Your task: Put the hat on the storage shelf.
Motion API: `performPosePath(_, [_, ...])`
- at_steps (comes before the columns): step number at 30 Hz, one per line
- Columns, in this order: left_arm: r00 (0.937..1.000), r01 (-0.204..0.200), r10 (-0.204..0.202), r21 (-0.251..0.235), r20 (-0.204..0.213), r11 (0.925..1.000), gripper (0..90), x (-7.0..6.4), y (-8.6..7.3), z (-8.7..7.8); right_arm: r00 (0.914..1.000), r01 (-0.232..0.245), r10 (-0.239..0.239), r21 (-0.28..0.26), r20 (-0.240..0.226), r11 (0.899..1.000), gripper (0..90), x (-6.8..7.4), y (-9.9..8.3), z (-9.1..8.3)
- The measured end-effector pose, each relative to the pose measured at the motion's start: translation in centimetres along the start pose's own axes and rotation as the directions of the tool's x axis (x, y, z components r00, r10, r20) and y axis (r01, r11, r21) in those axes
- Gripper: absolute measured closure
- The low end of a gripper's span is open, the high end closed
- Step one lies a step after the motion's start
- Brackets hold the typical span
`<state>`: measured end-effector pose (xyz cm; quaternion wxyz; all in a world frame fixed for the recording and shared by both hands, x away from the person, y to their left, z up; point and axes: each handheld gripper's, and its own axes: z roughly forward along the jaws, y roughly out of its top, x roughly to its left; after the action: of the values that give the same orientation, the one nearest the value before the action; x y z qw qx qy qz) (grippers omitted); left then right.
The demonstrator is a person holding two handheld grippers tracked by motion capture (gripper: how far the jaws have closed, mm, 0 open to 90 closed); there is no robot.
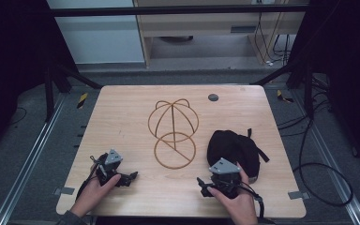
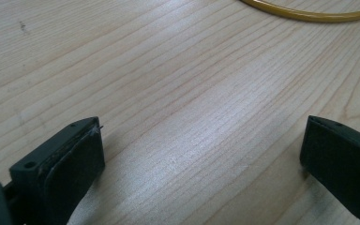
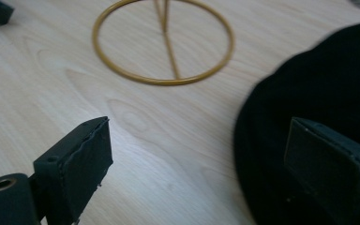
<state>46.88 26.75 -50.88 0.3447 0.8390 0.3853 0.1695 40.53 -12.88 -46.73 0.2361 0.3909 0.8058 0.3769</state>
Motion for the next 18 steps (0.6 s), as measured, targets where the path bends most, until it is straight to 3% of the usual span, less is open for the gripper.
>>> performPosePath(3, [1.0,-0.001,0.001,0.001,0.001,1.0,0.0,0.0,0.0,0.0,0.9981,-0.003,0.004,-0.021,0.062,1.0,9.0,-1.0,-0.4,-1.1])
performPosePath(7, [1.0,-0.001,0.001,0.001,0.001,1.0,0.0,0.0,0.0,0.0,0.9906,-0.046,0.052,-0.051,0.126,0.998,9.2,-2.3,-0.8,-2.5])
performPosePath(12, [1.0,0.001,-0.001,-0.001,0.0,1.0,0.0,0.0,0.0,0.0,0.978,-0.057,0.071,-0.074,0.196,0.996,9.1,-3.3,-1.1,-3.9])
performPosePath(13, [1.0,0.002,-0.002,-0.002,-0.001,1.0,0.0,0.0,0.0,0.0,0.9721,-0.062,0.078,-0.076,0.221,0.995,9.2,-3.5,-1.1,-4.1])
performPosePath(17, [1.0,0.002,-0.002,0.0,-0.001,1.0,0.0,0.0,0.0,0.0,0.9563,-0.055,0.069,-0.058,0.284,0.997,12.0,-4.9,-0.4,-4.9])
performPosePath(18, [1.0,0.002,-0.002,-0.001,-0.001,1.0,0.0,0.0,0.0,0.0,0.9561,-0.06,0.072,-0.052,0.284,0.997,12.2,-5.1,-0.2,-5.1])
